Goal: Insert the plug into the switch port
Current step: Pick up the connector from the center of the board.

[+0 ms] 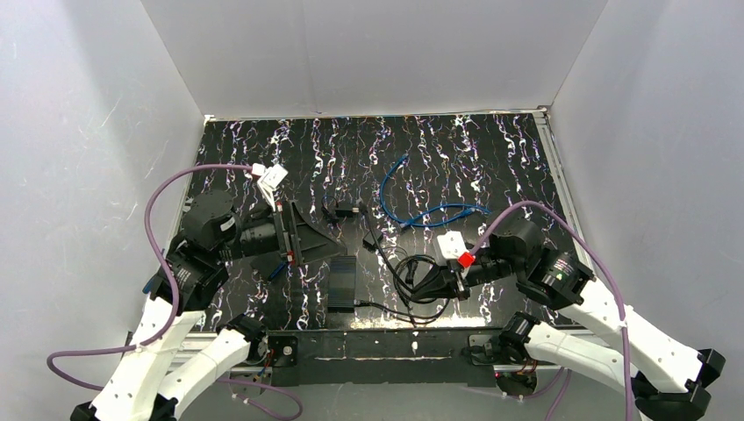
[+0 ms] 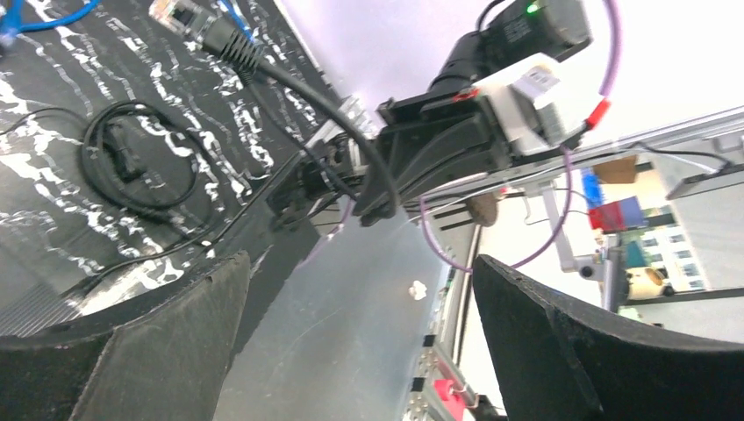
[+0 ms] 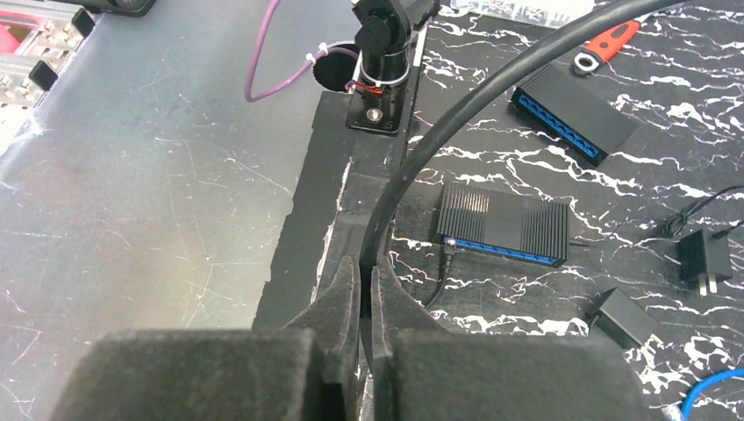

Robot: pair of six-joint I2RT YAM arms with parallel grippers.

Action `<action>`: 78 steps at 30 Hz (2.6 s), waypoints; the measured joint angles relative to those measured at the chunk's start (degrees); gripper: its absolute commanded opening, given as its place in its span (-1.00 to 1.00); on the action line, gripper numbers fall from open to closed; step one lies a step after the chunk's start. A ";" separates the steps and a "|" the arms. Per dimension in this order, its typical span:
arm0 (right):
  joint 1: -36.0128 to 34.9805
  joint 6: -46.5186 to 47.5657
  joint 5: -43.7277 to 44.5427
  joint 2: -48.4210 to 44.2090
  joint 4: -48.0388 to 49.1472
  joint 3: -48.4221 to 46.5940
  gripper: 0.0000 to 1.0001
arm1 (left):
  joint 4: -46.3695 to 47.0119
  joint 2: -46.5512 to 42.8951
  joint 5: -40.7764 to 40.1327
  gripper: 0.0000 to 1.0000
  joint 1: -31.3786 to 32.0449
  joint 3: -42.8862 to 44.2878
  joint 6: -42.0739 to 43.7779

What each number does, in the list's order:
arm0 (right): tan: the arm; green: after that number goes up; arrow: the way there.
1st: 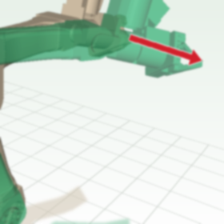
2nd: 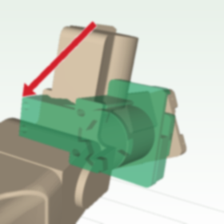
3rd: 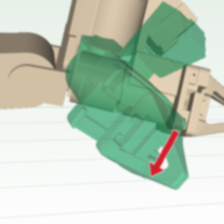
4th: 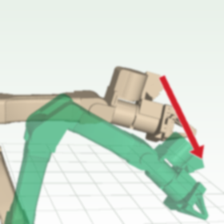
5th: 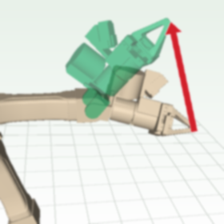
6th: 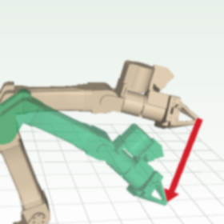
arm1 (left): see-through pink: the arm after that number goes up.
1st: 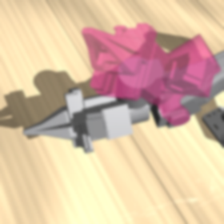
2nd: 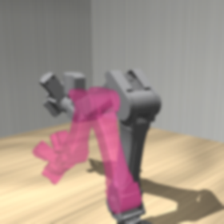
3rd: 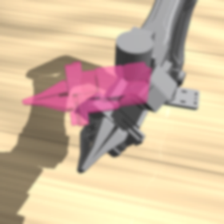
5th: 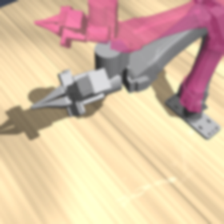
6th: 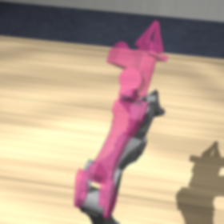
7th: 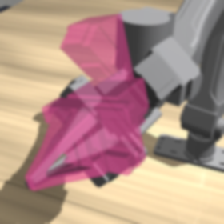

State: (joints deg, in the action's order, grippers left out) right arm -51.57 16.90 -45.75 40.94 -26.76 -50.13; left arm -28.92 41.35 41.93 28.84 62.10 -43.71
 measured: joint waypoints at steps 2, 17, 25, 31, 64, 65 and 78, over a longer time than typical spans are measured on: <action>-0.50 0.56 -0.30 -0.10 0.35 0.18 -0.97 | 2.86 -0.35 0.77 0.97 0.00 -0.60 -2.89; -8.15 6.21 2.56 2.57 6.42 0.32 -0.97 | 13.59 2.18 3.08 0.99 0.00 -4.84 -15.60; -11.16 7.99 5.83 3.84 7.79 0.32 -0.97 | 15.50 1.96 3.06 0.78 0.00 -5.11 -17.70; -12.91 8.93 7.27 3.82 8.82 0.35 -0.97 | 16.07 2.05 3.09 0.50 0.00 -5.19 -18.27; -14.93 8.37 2.94 -2.29 6.78 3.90 -0.97 | 18.35 1.91 2.95 -0.26 0.00 -5.39 -19.83; -14.93 8.35 2.96 -2.36 6.78 3.96 -0.97 | 18.38 1.88 2.98 -0.32 0.00 -5.39 -19.91; -15.21 6.90 3.34 -2.14 6.02 4.19 -0.56 | 19.44 1.28 3.14 -1.00 0.00 -5.48 -20.86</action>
State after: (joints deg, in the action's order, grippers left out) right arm -66.78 23.80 -42.41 38.80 -20.74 -45.93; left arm -9.48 42.63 45.07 28.84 56.62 -64.56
